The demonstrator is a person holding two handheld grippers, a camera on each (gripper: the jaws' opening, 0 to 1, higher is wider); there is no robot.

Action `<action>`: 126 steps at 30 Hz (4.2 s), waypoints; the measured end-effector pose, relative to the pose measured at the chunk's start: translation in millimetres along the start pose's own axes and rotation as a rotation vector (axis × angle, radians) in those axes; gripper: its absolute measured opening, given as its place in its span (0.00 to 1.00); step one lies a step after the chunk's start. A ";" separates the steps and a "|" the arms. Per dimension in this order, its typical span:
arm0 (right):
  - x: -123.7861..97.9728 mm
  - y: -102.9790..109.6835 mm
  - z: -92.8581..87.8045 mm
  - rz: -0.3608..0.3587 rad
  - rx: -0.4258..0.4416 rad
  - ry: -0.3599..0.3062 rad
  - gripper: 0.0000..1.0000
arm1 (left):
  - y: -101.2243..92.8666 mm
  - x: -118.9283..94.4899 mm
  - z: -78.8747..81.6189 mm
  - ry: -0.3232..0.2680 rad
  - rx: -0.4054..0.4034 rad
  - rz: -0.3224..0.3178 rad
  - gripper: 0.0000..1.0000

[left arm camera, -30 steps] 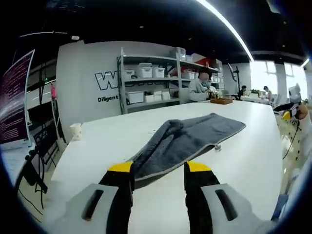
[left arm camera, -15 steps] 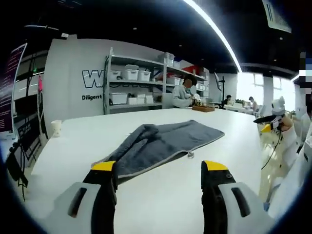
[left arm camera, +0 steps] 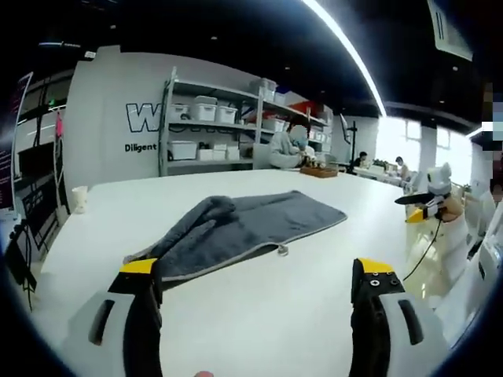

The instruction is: Open the folded towel by lifting each exposed corner and separating the folded layers until the towel lies flat within the target outline without major curled edges

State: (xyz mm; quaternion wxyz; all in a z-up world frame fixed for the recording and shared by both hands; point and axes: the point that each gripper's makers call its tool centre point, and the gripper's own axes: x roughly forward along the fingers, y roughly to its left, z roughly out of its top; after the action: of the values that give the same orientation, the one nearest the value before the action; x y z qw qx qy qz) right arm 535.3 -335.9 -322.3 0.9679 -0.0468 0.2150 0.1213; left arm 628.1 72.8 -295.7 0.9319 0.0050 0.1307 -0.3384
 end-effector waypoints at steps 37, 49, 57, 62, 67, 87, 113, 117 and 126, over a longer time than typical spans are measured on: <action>-1.7 -3.3 -3.8 -0.002 0.008 0.011 0.99 | 64.6 58.2 6.0 0.089 0.082 0.101 0.99; -6.6 -6.8 -2.6 -0.008 0.016 -0.001 0.99 | 108.2 116.6 10.8 0.144 0.118 0.160 0.95; -8.4 -8.7 -0.1 -0.011 0.019 -0.012 0.99 | 126.9 147.6 10.1 0.166 0.100 0.190 0.95; -9.7 -11.6 -1.2 -0.019 0.023 -0.012 0.99 | 136.3 164.3 7.5 0.183 0.102 0.203 0.95; -9.8 -13.3 -2.2 -0.023 0.028 -0.011 0.99 | 141.1 178.7 5.8 0.201 0.100 0.222 0.92; -3.2 -13.1 -8.3 -0.025 0.027 0.019 0.99 | 164.1 215.6 -3.4 0.245 0.098 0.267 0.79; -0.6 -16.5 -13.0 -0.028 0.034 0.034 0.99 | 170.4 221.5 -21.8 0.286 0.099 0.321 0.40; -0.2 -16.7 -12.9 -0.028 0.036 0.033 0.99 | 168.9 221.7 -22.0 0.291 0.112 0.315 0.34; 3.2 -12.3 -14.3 -0.017 0.025 0.046 0.99 | 167.2 221.9 -19.0 0.286 0.141 0.306 0.24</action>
State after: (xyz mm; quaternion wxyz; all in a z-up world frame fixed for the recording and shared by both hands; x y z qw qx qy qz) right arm 535.4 -349.2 -336.1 0.9643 -0.0393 0.2381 0.1092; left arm 892.7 64.0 -382.0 0.9417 0.1382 0.2353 -0.1970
